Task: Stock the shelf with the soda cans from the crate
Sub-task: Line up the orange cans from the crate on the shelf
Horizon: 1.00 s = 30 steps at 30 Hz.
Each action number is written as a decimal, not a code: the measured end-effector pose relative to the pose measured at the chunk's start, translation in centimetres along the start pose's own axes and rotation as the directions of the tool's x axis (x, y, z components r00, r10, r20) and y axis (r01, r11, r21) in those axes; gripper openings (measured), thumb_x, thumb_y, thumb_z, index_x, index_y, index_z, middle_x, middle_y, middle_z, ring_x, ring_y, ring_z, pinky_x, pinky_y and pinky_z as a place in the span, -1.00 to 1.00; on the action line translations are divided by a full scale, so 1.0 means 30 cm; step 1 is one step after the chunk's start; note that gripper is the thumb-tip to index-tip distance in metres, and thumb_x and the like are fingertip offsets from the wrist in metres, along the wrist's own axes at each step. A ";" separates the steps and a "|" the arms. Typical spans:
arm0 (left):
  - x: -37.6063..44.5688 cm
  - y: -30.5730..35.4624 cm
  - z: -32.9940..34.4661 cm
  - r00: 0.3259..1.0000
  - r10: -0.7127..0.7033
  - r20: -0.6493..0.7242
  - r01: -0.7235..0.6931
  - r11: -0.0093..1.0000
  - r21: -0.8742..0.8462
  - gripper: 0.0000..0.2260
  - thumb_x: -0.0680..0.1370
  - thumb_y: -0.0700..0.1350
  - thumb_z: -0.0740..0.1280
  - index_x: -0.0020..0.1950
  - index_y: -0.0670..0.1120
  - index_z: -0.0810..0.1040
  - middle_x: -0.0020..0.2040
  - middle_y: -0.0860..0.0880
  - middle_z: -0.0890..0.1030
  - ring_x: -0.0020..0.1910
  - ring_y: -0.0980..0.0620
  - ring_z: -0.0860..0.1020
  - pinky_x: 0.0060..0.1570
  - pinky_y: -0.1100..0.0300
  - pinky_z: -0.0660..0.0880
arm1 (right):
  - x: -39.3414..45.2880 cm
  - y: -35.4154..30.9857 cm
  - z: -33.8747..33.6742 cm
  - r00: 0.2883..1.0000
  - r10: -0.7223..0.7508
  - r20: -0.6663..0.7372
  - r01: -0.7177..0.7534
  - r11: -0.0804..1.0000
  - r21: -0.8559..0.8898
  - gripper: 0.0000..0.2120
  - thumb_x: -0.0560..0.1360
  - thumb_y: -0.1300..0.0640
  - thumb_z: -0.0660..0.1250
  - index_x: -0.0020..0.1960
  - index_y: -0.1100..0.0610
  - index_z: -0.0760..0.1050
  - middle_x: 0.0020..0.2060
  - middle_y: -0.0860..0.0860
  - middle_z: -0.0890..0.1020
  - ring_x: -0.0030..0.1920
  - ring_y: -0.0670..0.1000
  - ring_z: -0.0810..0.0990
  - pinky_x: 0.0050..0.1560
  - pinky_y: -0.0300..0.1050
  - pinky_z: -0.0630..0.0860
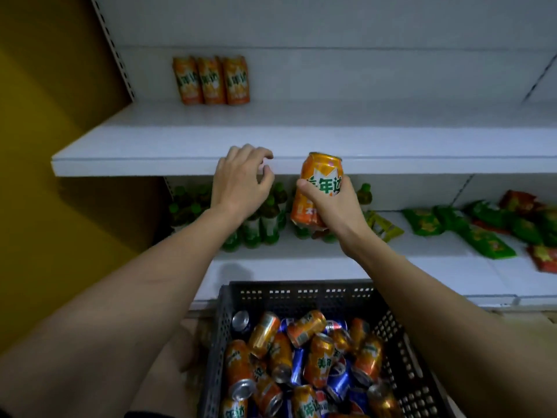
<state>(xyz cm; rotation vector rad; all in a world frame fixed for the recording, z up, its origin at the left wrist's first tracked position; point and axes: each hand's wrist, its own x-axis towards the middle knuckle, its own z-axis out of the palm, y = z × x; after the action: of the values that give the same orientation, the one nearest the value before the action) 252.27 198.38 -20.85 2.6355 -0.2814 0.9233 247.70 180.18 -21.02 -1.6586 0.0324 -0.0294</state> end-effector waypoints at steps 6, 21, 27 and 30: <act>0.264 -0.121 -0.020 0.919 -0.248 0.307 0.199 0.963 0.181 -0.64 0.61 0.09 0.14 0.38 0.07 0.44 0.39 -0.06 0.44 0.36 -0.12 0.35 0.27 -0.09 0.30 | 0.139 -0.178 0.027 0.994 -0.111 -0.014 0.110 0.993 -0.050 -0.39 0.43 -0.10 0.48 0.36 0.02 0.28 0.12 -0.03 0.54 0.07 -0.06 0.58 -0.06 -0.16 0.54; 0.377 -0.321 0.086 0.775 -0.291 0.561 0.177 0.952 0.249 -0.52 0.60 0.30 -0.12 0.52 0.32 0.08 0.58 0.11 0.09 0.56 -0.01 0.01 0.42 -0.36 -0.08 | 0.714 -0.284 0.224 0.971 -0.235 0.045 0.240 0.953 -0.187 -0.44 0.38 0.05 0.57 0.27 0.01 0.35 -0.01 -0.12 0.55 -0.03 -0.15 0.56 -0.19 -0.31 0.47; 0.366 -0.328 0.094 0.775 -0.279 0.567 0.175 0.957 0.231 -0.52 0.61 0.30 -0.15 0.54 0.31 0.00 0.59 0.15 0.01 0.57 0.04 -0.06 0.45 -0.30 -0.14 | 1.006 -0.261 0.352 0.964 -0.263 -0.029 0.245 0.929 -0.276 -0.41 0.29 -0.08 0.59 0.20 -0.02 0.39 0.01 -0.11 0.57 0.08 -0.03 0.58 0.14 -0.03 0.57; 0.362 -0.331 0.098 0.780 -0.277 0.562 0.177 0.958 0.226 -0.52 0.61 0.28 -0.15 0.54 0.31 -0.03 0.59 0.17 -0.02 0.57 0.06 -0.08 0.46 -0.28 -0.15 | 1.130 -0.253 0.400 0.943 -0.323 -0.084 0.282 0.905 -0.318 -0.13 0.04 -0.31 0.49 0.26 0.02 0.41 0.13 0.02 0.57 0.15 0.07 0.58 0.19 0.10 0.56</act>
<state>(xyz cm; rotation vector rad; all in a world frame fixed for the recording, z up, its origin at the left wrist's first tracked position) 265.18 205.65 -18.55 2.9598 -0.0197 0.0191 282.08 191.46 -14.52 -1.9529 -0.1256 -0.3916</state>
